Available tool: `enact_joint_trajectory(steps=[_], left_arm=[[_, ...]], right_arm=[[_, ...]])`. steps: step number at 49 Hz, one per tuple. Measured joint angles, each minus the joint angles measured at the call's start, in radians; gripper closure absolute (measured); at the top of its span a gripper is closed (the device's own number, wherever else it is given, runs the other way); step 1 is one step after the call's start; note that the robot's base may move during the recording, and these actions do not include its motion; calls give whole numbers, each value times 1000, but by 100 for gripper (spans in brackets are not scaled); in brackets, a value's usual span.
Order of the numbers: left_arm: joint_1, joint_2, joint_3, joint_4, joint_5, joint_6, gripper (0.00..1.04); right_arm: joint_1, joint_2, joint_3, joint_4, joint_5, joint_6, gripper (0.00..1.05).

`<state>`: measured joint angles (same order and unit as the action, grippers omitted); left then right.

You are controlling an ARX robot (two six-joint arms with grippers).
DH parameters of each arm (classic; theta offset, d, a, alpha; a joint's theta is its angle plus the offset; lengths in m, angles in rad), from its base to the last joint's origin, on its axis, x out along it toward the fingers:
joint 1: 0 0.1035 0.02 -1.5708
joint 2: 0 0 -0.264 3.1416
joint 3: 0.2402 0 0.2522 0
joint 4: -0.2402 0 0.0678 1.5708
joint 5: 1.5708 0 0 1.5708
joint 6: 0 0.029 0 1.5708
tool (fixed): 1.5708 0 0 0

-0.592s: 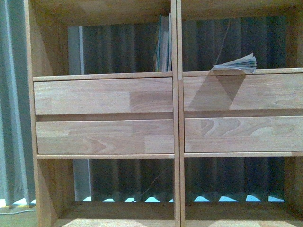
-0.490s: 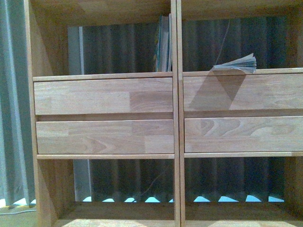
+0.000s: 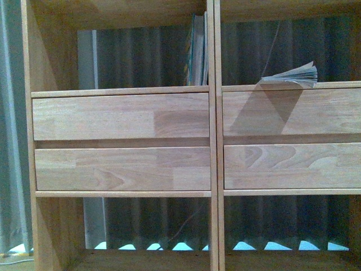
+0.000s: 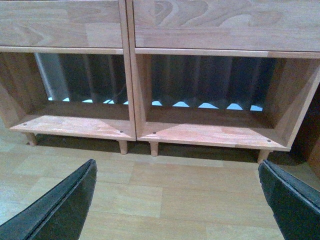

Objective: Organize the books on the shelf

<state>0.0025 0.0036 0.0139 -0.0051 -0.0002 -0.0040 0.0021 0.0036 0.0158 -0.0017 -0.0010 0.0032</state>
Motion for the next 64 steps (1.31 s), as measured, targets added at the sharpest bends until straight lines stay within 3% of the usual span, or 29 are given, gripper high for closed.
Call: enact_joint_trajectory(steps=[64], left_arm=[[0, -2, 0, 0, 2, 0, 7]], right_arm=[[0, 0, 0, 0, 1, 0, 7]])
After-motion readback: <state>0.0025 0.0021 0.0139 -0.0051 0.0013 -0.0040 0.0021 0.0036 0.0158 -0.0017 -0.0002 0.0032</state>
